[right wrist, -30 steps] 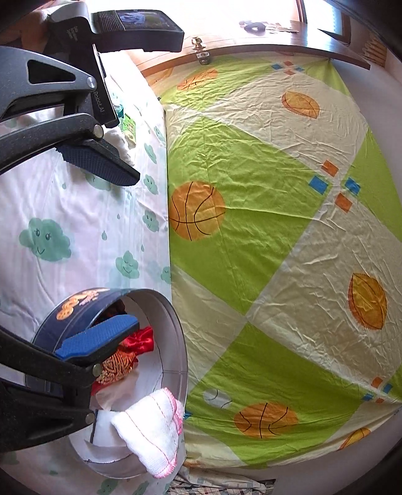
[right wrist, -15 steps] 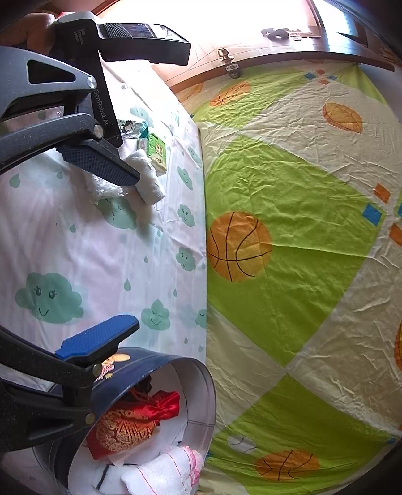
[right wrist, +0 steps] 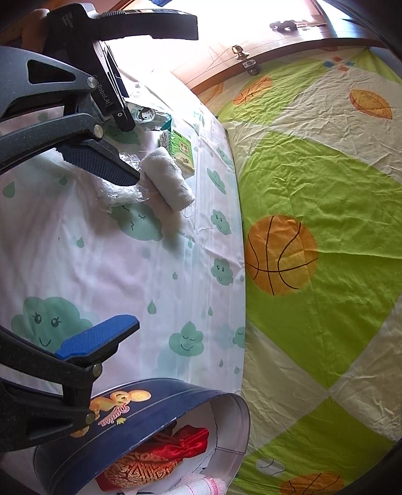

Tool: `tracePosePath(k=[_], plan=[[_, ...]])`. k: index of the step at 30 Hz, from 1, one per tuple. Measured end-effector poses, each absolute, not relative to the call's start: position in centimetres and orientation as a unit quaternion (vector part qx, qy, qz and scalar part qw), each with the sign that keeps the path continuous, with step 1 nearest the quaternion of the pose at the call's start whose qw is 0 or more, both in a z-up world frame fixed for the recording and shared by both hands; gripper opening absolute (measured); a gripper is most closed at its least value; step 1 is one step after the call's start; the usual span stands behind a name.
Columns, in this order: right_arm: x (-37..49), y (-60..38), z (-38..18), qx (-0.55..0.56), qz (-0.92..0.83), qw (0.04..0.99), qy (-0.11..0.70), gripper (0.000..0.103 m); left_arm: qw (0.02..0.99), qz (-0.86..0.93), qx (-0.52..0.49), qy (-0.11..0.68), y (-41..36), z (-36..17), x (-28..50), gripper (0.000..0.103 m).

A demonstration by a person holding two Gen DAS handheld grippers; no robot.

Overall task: Organize soft objects
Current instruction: 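Grasp the cotton swab pack with the left tool while the right tool grasps the clear plastic bag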

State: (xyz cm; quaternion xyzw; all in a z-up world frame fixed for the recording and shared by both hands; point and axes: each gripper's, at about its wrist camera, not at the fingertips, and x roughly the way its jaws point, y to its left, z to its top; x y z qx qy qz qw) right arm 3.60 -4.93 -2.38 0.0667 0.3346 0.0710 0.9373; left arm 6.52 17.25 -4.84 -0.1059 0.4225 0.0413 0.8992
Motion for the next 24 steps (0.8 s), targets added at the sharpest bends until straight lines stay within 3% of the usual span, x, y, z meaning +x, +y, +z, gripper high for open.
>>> tracePosePath(k=[16,20,22,23,24], plan=[[7.0,2.8,-4.7,-0.013,0.144,0.897,0.418,0.087,0.921,0.093,-0.146,0.350,20.1,-3.2,5.2,0.036],[7.6,4.1,-5.4,-0.040,0.147,0.885,0.440,0.080,0.924,0.099,-0.148,0.339,20.3,-3.0,5.1,0.036],[7.5,4.1,-5.4,-0.045,0.139,0.886,0.440,0.067,0.924,0.099,-0.146,0.338,20.3,-3.0,5.1,0.035],[7.5,4.0,-5.3,-0.043,0.132,0.888,0.438,0.055,0.924,0.098,-0.146,0.338,20.2,-3.0,5.1,0.035],[7.4,3.6,-5.2,-0.039,0.128,0.891,0.435,0.054,0.924,0.099,-0.146,0.339,20.2,-3.0,5.1,0.035]])
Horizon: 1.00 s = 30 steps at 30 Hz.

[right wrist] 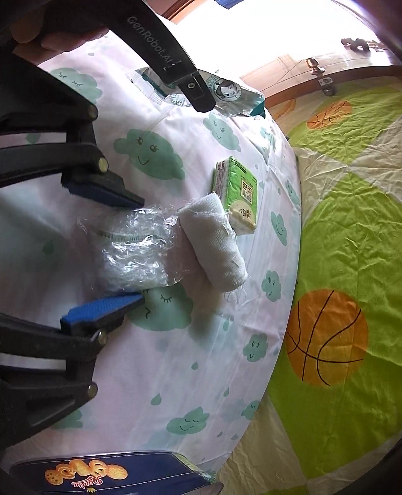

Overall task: Organize soft objects
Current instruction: 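Grasp the cotton swab pack with the left tool while the right tool grasps the clear plastic bag, then lift the swab pack and plastic bag and carry both over the tin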

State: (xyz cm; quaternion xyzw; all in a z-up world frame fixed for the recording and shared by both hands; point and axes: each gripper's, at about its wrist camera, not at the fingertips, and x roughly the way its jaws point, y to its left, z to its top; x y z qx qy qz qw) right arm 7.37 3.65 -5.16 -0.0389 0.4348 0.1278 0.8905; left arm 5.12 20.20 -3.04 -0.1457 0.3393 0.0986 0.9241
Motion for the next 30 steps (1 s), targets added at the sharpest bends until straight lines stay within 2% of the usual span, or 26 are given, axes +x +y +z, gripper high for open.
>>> tracePosePath(k=[8,18,26,30], plan=[[7.2,2.3,-4.9,0.001,0.135,0.893,0.428,0.045,0.923,0.104,-0.144,0.341,20.2,-3.1,5.1,0.035],[5.1,0.5,-2.8,0.037,0.123,0.926,0.355,0.043,0.923,0.107,-0.143,0.339,20.3,-3.2,5.1,0.035],[1.9,1.4,-0.3,-0.009,0.100,0.963,0.249,0.043,0.924,0.106,-0.141,0.339,20.3,-3.2,5.1,0.035],[1.3,1.5,0.0,-0.017,0.099,0.968,0.232,0.043,0.925,0.107,-0.141,0.336,20.4,-3.2,5.0,0.035]])
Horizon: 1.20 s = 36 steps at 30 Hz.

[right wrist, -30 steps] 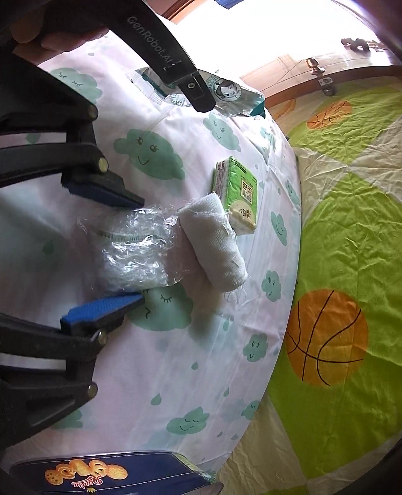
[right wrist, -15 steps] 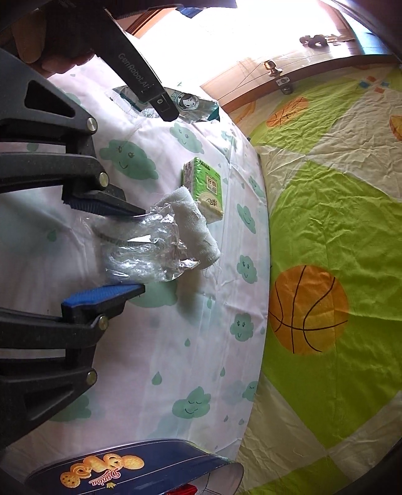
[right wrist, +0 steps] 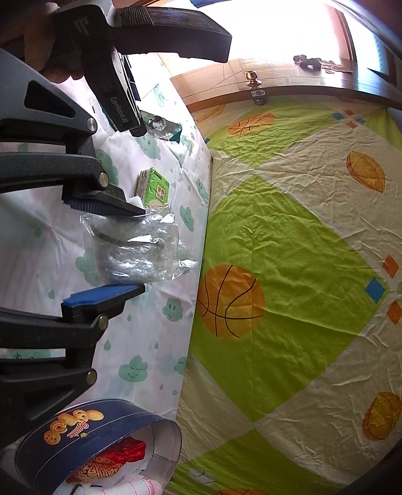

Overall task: Organize soft objects
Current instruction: 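Lift the swab pack and plastic bag and carry both over the tin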

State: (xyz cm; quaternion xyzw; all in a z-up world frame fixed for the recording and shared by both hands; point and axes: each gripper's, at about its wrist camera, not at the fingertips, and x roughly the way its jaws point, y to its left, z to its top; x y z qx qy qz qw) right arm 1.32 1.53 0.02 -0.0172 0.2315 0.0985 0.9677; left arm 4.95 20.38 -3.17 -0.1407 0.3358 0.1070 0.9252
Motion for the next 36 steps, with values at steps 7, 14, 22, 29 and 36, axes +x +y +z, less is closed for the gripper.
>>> tracePosePath(k=[7,14,22,29,36], plan=[[1.1,1.0,0.0,-0.008,0.099,0.968,0.229,0.043,0.935,0.120,-0.129,0.307,20.0,-2.4,4.0,0.035],[0.4,0.7,0.0,-0.010,0.097,0.970,0.223,0.043,0.944,0.130,-0.108,0.282,19.2,-1.7,3.3,0.035],[-0.3,-0.1,0.2,-0.004,0.089,0.972,0.219,0.043,0.958,0.132,-0.076,0.244,18.0,-0.8,2.2,0.035],[-0.7,-1.3,0.2,0.001,0.081,0.972,0.219,0.043,0.962,0.128,-0.053,0.233,16.8,-0.5,1.4,0.035],[-1.3,-1.9,0.4,0.002,0.078,0.973,0.217,0.043,0.963,0.123,-0.053,0.235,16.0,-0.5,0.8,0.035]])
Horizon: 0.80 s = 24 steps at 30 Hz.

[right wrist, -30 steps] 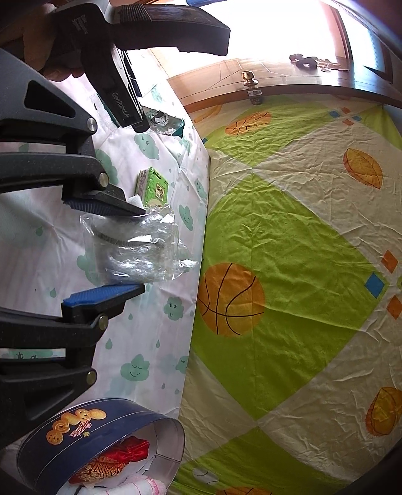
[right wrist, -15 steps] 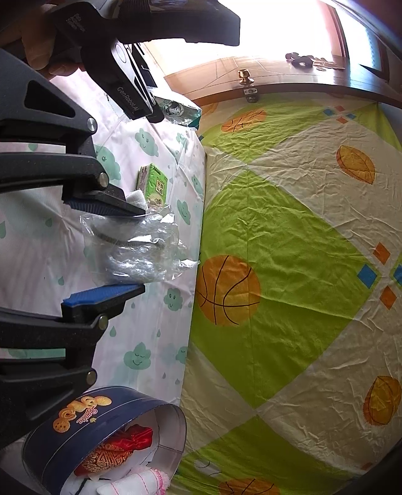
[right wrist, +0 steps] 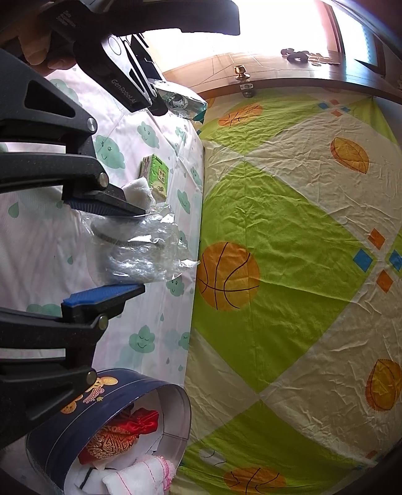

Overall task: Organize soft objects
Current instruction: 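Lift the swab pack and plastic bag and carry both over the tin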

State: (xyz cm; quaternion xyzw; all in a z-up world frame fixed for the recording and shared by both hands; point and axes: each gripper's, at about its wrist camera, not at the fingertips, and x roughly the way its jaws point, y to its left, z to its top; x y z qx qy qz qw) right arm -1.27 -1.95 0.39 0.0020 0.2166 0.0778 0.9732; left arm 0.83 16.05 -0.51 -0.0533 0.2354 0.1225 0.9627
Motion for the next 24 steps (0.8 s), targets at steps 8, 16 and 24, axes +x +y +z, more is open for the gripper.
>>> tracePosePath(k=[8,16,24], plan=[[-1.9,-3.1,0.3,0.003,0.063,0.973,0.220,0.043,0.963,0.112,-0.051,0.238,15.1,-0.5,0.2,0.035],[-2.2,-4.5,0.3,0.007,0.047,0.973,0.224,0.043,0.964,0.100,-0.049,0.242,13.6,-0.6,-0.3,0.035],[-2.8,-5.5,0.4,0.001,0.037,0.974,0.221,0.043,0.964,0.087,-0.043,0.246,11.9,-0.6,-0.7,0.035]])
